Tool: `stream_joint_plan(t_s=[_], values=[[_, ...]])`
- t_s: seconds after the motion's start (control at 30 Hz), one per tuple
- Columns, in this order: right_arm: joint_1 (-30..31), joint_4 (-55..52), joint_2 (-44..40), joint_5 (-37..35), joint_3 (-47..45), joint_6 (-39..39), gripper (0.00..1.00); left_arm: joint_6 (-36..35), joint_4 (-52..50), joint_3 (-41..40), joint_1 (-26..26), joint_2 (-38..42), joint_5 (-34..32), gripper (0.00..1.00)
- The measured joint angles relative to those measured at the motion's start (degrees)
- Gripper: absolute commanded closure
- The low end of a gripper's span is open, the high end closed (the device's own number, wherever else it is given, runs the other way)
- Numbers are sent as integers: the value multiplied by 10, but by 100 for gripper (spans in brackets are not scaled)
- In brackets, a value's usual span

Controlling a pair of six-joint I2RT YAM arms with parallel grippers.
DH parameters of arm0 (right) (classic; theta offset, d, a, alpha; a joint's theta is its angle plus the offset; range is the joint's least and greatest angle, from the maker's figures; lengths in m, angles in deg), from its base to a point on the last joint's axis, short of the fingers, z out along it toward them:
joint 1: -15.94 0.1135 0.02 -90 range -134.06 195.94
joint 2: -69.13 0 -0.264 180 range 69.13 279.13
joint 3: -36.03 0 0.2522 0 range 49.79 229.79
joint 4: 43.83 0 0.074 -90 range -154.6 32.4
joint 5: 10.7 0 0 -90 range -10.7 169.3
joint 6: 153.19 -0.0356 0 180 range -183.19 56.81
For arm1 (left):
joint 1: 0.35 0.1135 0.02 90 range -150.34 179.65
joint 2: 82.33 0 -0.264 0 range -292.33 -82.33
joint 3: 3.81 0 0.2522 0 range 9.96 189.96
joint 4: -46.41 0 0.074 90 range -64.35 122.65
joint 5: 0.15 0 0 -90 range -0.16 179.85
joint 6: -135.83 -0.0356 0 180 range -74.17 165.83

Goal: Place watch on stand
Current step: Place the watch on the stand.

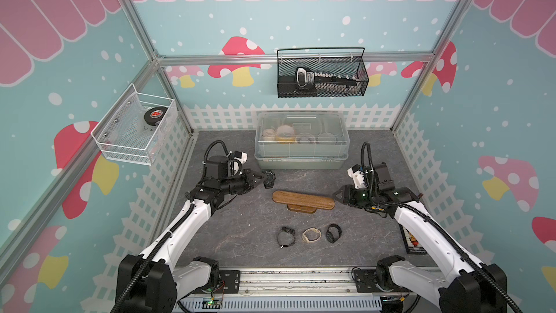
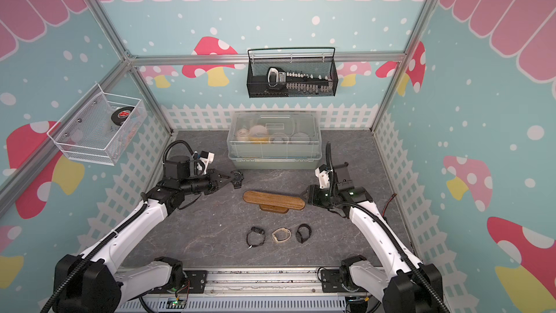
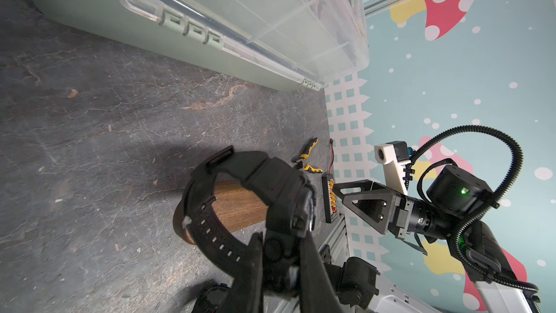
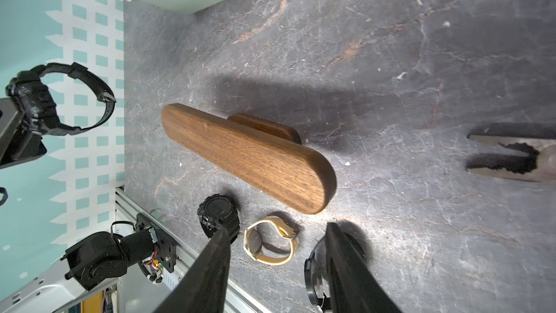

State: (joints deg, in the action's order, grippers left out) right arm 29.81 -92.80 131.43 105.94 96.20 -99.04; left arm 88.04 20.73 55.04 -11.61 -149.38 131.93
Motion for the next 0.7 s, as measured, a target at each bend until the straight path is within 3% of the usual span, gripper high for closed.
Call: stream_joint_plan(t_s=[0.33, 0.7], values=[[-49, -2, 4, 20, -19, 8, 56, 18, 42, -25, 0, -40, 9, 100], [-56, 8, 55, 48, -21, 11, 58, 37, 76, -39, 0, -69, 13, 100]])
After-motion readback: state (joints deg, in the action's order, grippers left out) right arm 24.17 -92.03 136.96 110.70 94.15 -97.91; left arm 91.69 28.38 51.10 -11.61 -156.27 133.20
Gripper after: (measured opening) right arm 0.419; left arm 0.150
